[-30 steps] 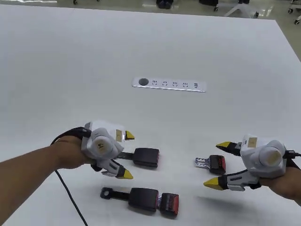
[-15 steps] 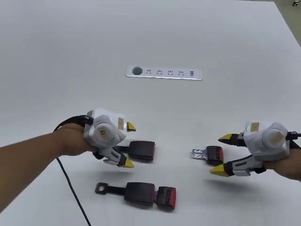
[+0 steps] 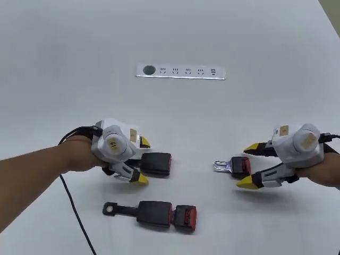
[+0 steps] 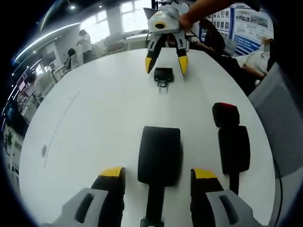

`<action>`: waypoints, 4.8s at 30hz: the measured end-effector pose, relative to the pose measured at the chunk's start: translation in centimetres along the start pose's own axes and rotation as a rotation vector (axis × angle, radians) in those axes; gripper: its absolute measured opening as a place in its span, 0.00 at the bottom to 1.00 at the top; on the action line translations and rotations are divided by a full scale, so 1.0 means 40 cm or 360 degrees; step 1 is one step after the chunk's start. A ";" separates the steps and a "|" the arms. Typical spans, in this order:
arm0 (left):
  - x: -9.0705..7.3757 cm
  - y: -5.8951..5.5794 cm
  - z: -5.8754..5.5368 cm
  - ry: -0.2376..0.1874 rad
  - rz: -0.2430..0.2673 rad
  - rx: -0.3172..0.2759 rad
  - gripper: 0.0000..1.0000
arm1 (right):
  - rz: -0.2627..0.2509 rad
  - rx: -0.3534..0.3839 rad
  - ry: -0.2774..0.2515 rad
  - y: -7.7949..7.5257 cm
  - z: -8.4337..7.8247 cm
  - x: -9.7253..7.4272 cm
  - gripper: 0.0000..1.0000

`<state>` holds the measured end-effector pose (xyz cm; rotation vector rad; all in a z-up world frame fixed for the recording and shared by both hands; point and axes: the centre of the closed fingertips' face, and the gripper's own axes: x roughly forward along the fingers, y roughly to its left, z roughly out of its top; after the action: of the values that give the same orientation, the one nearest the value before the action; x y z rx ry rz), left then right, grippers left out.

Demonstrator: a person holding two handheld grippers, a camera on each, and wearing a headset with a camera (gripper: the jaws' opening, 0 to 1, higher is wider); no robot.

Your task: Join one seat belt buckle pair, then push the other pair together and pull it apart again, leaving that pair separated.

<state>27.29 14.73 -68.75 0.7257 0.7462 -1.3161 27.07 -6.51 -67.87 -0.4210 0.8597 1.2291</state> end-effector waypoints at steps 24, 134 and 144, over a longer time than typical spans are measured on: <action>0.022 -0.014 0.025 -0.0114 -0.0092 -0.0092 0.35 | 0.0014 -0.0227 0.0116 0.008 -0.022 0.017 0.39; 0.017 0.001 0.016 0.0023 -0.0134 -0.0051 0.33 | 0.0065 -0.0282 -0.0015 0.109 0.242 0.262 0.32; 0.018 -0.002 0.013 0.0041 -0.0150 -0.0018 0.33 | 0.0064 -0.0316 0.0030 0.110 0.241 0.261 0.32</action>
<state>27.32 13.88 -69.04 0.7063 0.8163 -1.3889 27.13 8.31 -69.06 -0.5778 0.7682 1.3552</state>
